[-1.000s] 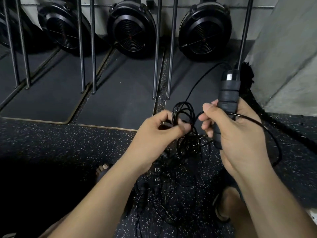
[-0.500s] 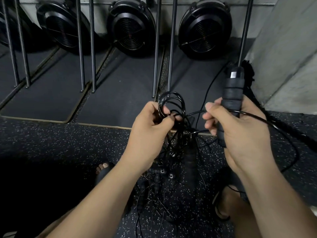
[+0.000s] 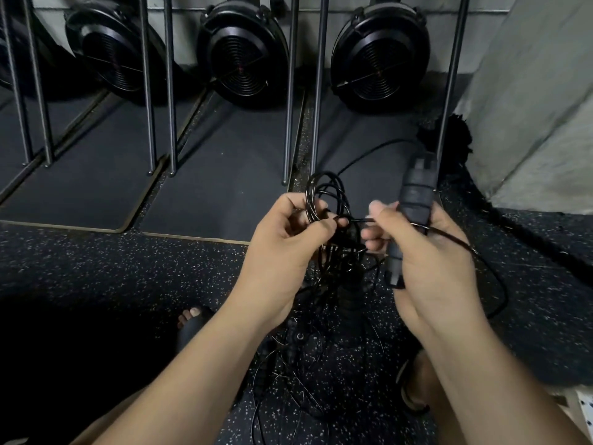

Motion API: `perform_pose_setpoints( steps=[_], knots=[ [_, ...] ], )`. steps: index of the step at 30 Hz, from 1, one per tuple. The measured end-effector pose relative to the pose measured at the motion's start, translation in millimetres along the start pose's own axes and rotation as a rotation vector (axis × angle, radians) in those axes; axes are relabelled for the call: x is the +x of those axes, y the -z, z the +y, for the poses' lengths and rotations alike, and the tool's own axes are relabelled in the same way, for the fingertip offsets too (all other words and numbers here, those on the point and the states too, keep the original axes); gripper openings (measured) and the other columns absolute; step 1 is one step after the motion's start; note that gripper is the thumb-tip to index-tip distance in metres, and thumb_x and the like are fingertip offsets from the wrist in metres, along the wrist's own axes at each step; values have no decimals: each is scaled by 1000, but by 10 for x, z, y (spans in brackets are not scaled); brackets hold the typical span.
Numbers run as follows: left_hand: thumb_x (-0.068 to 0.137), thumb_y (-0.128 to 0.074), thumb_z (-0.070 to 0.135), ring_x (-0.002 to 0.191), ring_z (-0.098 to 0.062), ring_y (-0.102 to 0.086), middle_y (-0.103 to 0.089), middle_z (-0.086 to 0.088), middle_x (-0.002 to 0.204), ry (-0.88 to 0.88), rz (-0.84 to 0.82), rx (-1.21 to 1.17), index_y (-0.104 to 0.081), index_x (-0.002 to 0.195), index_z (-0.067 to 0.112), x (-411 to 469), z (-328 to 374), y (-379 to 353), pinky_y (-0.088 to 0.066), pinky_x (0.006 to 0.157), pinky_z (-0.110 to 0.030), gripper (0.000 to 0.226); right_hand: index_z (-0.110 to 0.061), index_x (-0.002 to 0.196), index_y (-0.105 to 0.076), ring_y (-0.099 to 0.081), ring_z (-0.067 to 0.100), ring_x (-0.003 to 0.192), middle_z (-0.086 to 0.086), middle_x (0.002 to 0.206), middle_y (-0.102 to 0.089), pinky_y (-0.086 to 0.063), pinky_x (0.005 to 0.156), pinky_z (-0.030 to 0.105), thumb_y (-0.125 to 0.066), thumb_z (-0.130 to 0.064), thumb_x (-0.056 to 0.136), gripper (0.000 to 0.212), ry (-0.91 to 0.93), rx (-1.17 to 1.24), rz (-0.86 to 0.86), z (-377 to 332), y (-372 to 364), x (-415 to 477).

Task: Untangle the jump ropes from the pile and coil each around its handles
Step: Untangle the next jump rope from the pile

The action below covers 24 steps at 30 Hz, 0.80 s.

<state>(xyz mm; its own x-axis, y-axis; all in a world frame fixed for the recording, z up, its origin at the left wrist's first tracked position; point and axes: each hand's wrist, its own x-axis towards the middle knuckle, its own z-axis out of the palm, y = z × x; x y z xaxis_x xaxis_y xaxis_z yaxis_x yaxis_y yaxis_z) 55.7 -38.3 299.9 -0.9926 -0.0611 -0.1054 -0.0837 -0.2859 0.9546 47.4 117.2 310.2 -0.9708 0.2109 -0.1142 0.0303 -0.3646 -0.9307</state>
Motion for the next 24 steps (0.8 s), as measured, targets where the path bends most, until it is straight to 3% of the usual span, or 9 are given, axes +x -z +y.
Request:
perform_pose_setpoints(
  steps=[3, 7, 9, 12, 15, 17, 19, 21, 24],
  knots=[
    [98, -72, 2, 97, -18, -69, -69, -32, 113, -12, -17, 53, -65, 116, 6, -10, -41, 4, -55, 97, -45, 20, -12, 87, -63, -61, 15, 60, 2, 72, -65, -52, 54, 27, -71, -13, 98, 13, -161, 101, 83, -65, -15, 31],
    [98, -73, 2, 96, -13, -71, -72, -27, 115, -29, 9, 54, -66, 118, 6, -2, -48, -2, -55, 87, -32, 22, -19, 81, -65, -54, 15, 58, -1, 68, -57, -44, 51, 27, -70, -27, 96, 17, -180, -237, 85, -176, 72, 51],
    [97, -71, 0, 92, -9, -72, -74, -14, 102, -29, 28, 8, -65, 119, 4, 15, -31, 0, -53, 81, -25, 22, -20, 87, -67, -54, 17, 65, 0, 73, -59, -44, 50, 21, -70, -33, 98, 18, -167, -377, 45, -247, 102, 62],
    [96, -73, 3, 83, -4, -61, -68, 9, 91, -60, 23, 59, -68, 114, 7, 38, -34, 10, -51, 78, -22, 19, -17, 93, -67, -49, 16, 65, 3, 77, -54, -40, 45, 16, -72, -33, 100, 18, -199, -386, -26, -318, 135, 87],
    [96, -74, 5, 84, -8, -57, -66, 9, 91, -58, 34, 63, -70, 112, 11, 38, -49, 35, -50, 76, -24, 18, -16, 100, -72, -63, 10, 60, -5, 75, -67, -49, 48, 20, -80, -34, 92, 21, -264, -234, -85, -327, 146, 117],
    [96, -74, 5, 88, -11, -57, -67, 6, 93, -54, 39, 48, -71, 112, 12, 40, -44, 52, -49, 80, -29, 17, -19, 103, -70, -64, 13, 68, 1, 85, -67, -50, 48, 24, -82, -41, 87, 31, -307, -164, -128, -310, 161, 137],
    [97, -73, 5, 89, -15, -58, -66, 4, 94, -48, 35, 40, -71, 111, 14, 48, -35, 62, -48, 81, -36, 17, -20, 99, -69, -67, 18, 73, 10, 91, -71, -51, 51, 23, -80, -41, 89, 26, -322, -123, -173, -288, 186, 136],
    [97, -73, 5, 88, -17, -58, -66, 5, 93, -42, 30, 39, -71, 108, 16, 57, -25, 74, -47, 77, -40, 15, -11, 107, -73, -76, 25, 85, 18, 105, -78, -58, 61, 22, -79, -33, 92, 28, -318, -49, -181, -265, 190, 119],
    [97, -72, 5, 88, -17, -57, -66, 5, 93, -65, 21, 63, -71, 104, 18, 69, -17, 92, -46, 77, -36, 15, -1, 113, -73, -79, 31, 104, 20, 116, -79, -63, 75, 24, -79, -24, 91, 33, -275, 46, -149, -218, 162, 88]
  ],
)
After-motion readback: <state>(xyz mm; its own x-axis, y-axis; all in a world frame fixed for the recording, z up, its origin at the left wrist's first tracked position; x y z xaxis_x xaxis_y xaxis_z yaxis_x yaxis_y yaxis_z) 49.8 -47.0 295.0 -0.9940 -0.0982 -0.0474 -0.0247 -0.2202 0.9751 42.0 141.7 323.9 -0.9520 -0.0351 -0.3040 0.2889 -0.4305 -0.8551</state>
